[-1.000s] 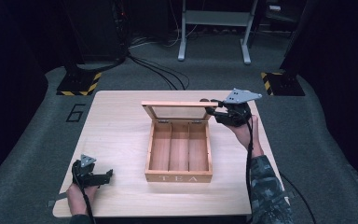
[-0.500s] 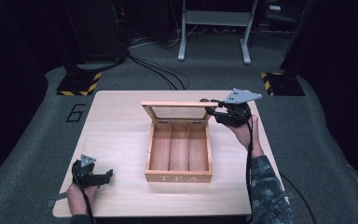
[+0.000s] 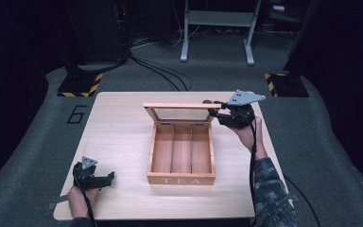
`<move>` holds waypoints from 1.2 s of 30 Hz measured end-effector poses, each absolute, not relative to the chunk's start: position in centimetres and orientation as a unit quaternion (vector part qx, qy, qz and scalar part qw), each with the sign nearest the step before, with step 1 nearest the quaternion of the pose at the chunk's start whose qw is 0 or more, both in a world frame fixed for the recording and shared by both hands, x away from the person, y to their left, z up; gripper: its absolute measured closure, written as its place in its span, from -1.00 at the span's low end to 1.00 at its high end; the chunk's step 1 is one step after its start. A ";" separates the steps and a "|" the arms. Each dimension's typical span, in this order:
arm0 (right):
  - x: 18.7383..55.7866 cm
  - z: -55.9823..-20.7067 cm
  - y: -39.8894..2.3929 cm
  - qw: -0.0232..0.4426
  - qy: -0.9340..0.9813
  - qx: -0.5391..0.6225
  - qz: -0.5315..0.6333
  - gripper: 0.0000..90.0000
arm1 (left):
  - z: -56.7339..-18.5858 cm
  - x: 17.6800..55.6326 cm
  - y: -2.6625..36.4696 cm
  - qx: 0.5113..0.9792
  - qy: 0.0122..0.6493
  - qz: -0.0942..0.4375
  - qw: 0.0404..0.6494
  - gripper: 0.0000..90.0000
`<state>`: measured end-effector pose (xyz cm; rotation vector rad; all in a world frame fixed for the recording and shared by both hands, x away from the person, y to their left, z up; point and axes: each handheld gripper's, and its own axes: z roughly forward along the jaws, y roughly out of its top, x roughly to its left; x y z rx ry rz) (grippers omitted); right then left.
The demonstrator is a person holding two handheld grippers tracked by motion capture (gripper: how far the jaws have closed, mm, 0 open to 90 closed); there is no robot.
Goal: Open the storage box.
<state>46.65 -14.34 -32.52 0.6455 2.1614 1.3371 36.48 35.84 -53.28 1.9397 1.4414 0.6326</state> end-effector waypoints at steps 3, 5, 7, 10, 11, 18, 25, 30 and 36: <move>46.6 -32.5 -14.3 0.257 0.797 0.238 0.492 0.36 | -53.3 36.5 35.8 0.736 0.548 0.240 0.317 -0.98; 46.6 -32.5 -14.3 0.257 0.797 0.238 0.492 0.36 | -53.3 36.5 35.8 0.737 0.547 0.241 0.316 -0.98; 46.6 -32.5 -14.3 0.257 0.797 0.238 0.492 0.36 | -53.3 36.5 35.8 0.736 0.548 0.240 0.317 -0.98; 46.5 -32.6 -14.3 0.257 0.797 0.238 0.492 0.36 | -53.3 36.5 35.8 0.737 0.547 0.240 0.316 -0.98; 46.5 -32.6 -14.3 0.258 0.797 0.238 0.492 0.36 | -53.3 36.5 35.8 0.737 0.547 0.239 0.316 -0.98; 46.5 -32.6 -14.3 0.258 0.797 0.237 0.492 0.36 | -53.3 36.6 35.8 0.737 0.549 0.239 0.315 -0.98; 46.4 -32.7 -14.3 0.259 0.796 0.235 0.494 0.36 | -53.3 36.6 35.8 0.737 0.549 0.239 0.315 -0.98; 46.5 -32.7 -14.4 0.259 0.796 0.234 0.495 0.37 | -53.3 36.6 35.8 0.737 0.549 0.239 0.316 -0.98; 46.5 -32.7 -14.4 0.258 0.794 0.234 0.498 0.36 | -53.3 36.6 35.8 0.737 0.548 0.239 0.316 -0.98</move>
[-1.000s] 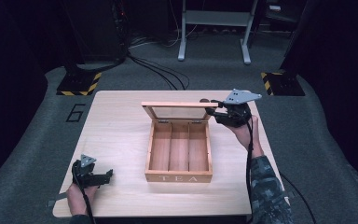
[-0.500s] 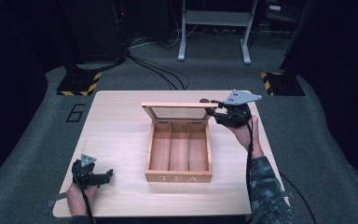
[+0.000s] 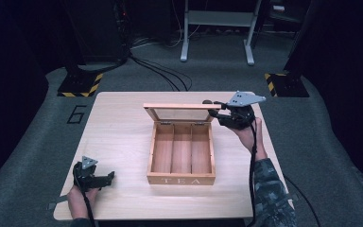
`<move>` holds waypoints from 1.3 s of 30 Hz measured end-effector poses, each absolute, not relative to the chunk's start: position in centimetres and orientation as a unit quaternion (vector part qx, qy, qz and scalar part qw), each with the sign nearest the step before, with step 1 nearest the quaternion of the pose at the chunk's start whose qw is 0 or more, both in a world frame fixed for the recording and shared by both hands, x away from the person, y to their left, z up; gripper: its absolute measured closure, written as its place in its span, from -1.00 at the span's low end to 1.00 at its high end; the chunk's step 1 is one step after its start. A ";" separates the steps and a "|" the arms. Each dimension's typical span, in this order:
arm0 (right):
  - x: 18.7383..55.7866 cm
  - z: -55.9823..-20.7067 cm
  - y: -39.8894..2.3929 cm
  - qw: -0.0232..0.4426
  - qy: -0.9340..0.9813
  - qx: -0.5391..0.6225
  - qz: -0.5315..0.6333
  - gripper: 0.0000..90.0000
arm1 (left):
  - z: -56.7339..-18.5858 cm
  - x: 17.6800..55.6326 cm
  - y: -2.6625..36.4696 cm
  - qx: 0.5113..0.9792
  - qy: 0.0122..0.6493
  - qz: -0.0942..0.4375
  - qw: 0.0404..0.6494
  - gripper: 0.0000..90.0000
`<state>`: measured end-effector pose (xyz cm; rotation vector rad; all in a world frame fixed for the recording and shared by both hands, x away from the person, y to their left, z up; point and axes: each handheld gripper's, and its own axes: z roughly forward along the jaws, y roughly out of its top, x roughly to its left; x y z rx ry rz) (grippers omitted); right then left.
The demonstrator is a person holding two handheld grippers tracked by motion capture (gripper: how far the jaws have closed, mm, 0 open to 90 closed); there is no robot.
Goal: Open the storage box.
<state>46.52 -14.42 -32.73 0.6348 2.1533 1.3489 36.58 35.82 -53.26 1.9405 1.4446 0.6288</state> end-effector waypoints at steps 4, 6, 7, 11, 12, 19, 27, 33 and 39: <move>46.6 -32.8 -14.5 0.257 0.794 0.232 0.499 0.36 | -53.3 36.6 35.8 0.737 0.548 0.239 0.315 -0.98; 46.6 -32.8 -14.5 0.257 0.794 0.232 0.499 0.37 | -53.2 36.6 35.8 0.737 0.548 0.239 0.315 -0.98; 46.6 -32.8 -14.5 0.257 0.794 0.232 0.500 0.36 | -53.3 36.6 35.8 0.737 0.549 0.238 0.315 -0.98; 46.6 -32.8 -14.5 0.256 0.795 0.230 0.500 0.37 | -53.3 36.6 35.8 0.737 0.548 0.239 0.315 -0.98; 46.7 -32.8 -14.5 0.256 0.794 0.231 0.501 0.37 | -53.2 36.6 35.8 0.737 0.549 0.238 0.315 -0.98; 46.7 -32.8 -14.5 0.252 0.793 0.234 0.503 0.36 | -53.3 36.6 35.8 0.737 0.549 0.238 0.315 -0.98; 46.7 -32.8 -14.6 0.251 0.793 0.234 0.503 0.36 | -53.2 36.6 35.8 0.737 0.549 0.239 0.315 -0.98; 46.7 -32.8 -14.6 0.250 0.792 0.237 0.505 0.36 | -53.2 36.6 35.8 0.737 0.549 0.238 0.315 -0.98; 46.7 -32.8 -14.6 0.250 0.791 0.237 0.505 0.35 | -53.2 36.6 35.8 0.737 0.548 0.238 0.315 -0.98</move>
